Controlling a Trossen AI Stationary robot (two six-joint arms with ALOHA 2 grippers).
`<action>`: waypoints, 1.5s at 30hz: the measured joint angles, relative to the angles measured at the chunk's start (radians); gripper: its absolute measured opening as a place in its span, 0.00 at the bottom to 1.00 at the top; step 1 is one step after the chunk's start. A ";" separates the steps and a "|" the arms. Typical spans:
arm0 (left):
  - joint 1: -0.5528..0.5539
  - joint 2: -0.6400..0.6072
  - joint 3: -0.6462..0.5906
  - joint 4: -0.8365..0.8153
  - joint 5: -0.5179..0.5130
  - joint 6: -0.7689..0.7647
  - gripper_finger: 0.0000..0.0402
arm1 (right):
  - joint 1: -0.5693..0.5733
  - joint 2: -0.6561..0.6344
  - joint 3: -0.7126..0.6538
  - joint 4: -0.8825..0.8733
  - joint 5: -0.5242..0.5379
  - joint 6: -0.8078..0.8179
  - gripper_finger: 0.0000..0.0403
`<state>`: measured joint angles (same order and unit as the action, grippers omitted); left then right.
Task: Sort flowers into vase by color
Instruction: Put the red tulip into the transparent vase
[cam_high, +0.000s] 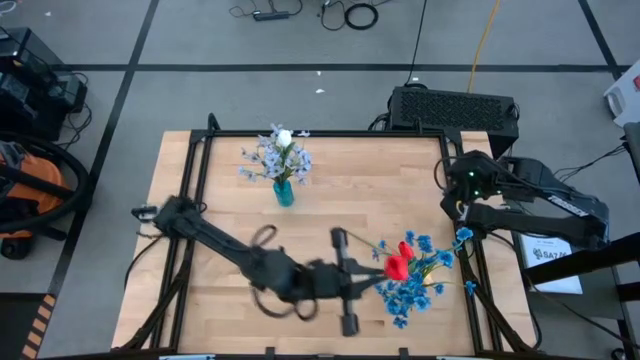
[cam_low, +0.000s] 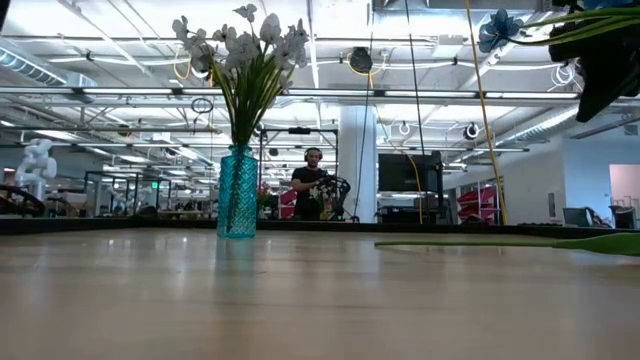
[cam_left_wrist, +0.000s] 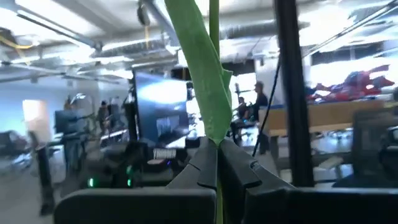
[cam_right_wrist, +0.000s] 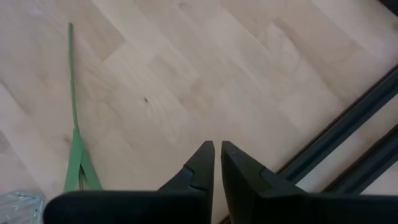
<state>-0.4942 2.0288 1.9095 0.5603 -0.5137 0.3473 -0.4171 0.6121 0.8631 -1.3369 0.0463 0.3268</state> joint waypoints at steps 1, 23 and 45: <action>0.000 0.031 0.024 0.007 -0.014 0.000 0.00 | 0.000 -0.009 0.000 -0.001 0.000 -0.001 0.05; -0.144 0.165 0.208 0.060 -0.093 -0.048 0.00 | 0.000 -0.082 0.000 -0.060 0.000 0.055 0.05; -0.077 0.485 0.206 0.347 0.086 0.053 0.00 | 0.000 -0.082 0.000 -0.059 0.000 0.106 0.06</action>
<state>-0.5710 2.5141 2.1159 0.9073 -0.4272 0.4000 -0.4171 0.5297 0.8631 -1.3960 0.0464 0.4324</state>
